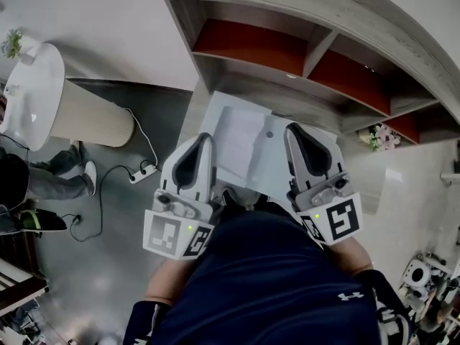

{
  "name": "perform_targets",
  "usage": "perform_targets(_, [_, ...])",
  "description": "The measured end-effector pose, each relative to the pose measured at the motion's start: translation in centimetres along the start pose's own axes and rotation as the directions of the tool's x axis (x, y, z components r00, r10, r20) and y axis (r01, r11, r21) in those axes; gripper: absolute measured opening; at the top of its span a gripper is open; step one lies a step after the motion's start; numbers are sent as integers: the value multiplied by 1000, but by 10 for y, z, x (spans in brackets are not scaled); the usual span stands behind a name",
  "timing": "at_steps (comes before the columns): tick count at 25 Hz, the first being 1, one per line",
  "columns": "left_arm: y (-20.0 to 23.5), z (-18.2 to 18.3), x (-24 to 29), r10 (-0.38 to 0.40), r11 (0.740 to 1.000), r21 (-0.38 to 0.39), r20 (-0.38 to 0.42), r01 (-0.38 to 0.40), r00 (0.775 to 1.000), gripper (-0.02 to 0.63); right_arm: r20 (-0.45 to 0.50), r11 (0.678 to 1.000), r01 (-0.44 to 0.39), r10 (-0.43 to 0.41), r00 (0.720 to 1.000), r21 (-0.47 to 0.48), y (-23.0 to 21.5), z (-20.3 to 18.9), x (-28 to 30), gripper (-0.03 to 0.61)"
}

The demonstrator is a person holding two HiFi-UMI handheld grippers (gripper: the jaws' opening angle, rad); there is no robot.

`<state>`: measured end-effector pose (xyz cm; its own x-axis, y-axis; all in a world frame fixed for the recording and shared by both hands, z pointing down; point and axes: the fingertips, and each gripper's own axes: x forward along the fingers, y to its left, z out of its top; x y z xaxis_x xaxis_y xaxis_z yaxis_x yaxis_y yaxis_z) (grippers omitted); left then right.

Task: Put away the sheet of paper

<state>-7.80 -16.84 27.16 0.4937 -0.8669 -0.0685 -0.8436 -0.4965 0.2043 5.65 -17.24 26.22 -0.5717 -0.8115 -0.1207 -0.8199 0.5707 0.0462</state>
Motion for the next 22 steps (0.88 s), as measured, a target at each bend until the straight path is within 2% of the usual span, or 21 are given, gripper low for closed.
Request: perform_targets(22, [10, -16, -7, 17, 999, -35, -31, -18, 999, 16, -38, 999, 2, -1, 999, 47, 0, -16, 3, 21])
